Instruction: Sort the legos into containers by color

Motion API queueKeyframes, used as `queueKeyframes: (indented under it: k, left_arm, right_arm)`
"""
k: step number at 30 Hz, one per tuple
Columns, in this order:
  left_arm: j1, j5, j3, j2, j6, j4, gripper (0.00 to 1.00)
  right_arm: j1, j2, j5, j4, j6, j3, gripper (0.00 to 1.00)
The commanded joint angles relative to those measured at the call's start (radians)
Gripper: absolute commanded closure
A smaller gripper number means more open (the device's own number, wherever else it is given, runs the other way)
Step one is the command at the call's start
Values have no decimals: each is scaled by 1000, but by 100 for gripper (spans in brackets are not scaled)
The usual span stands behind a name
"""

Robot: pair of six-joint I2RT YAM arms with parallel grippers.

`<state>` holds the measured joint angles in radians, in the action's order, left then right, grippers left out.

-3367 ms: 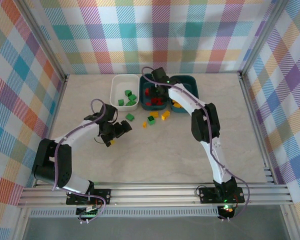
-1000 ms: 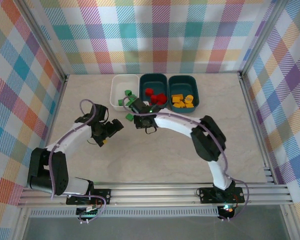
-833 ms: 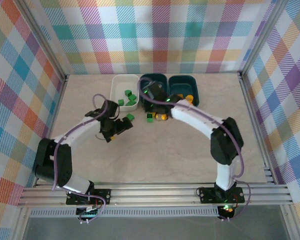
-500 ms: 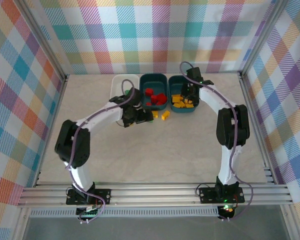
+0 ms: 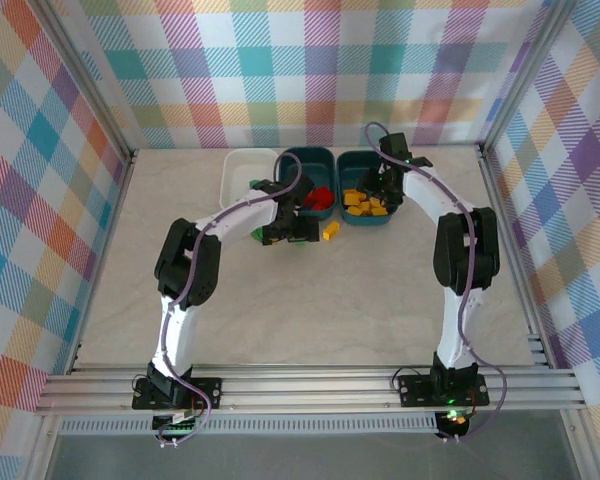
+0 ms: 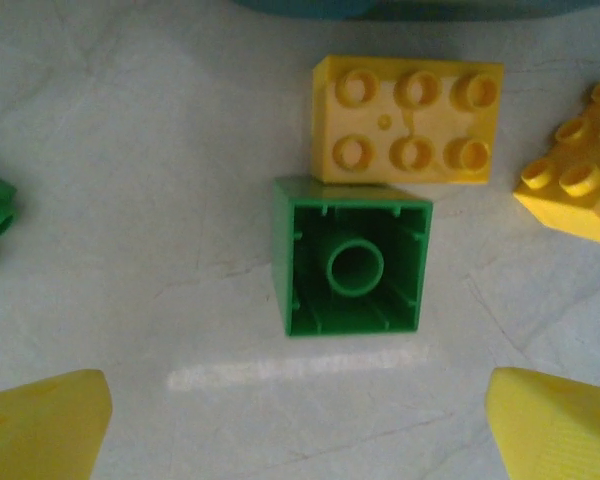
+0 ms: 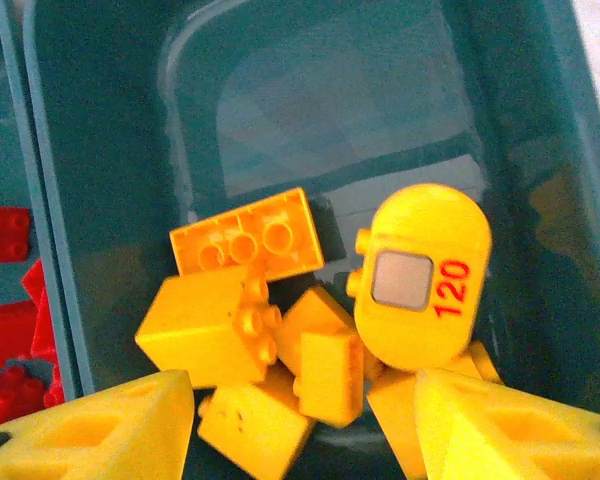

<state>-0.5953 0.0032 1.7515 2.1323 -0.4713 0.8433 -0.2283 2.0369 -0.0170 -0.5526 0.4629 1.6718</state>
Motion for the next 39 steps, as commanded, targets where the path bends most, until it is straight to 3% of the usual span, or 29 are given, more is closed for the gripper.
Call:
queueKeyframes:
  k: [1,9,15,20,25,30,34,39]
  left_arm:
    - [-15,-27,55,37,33,51,6]
    - [-20,-71,143,127,49,83,19]
    - [-22,-98,143,137,67,88,49]
    - [-26,-123,127,122,93,84,66]
    - [-36,-130,71,42,102,88,74]
    - [-39,-146,-5,-154,124,61,77]
    - [69,-174,69,-175,120,93,76]
    - [253,-123,245,-19,87,150,76]
  right_arm:
    - [8,-172,13,35,3,-93,39]
    - [6,-430,50,120,47,-393,39]
    - [6,-546,48,118,49,-504,39]
    - [3,-617,52,102,48,-557,40]
    - [-4,-688,54,92,52,-619,40]
    - [-12,-735,65,87,54,-699,41]
    - [-23,-747,98,94,66,-753,41]
    - [-37,-785,104,83,74,-796,41]
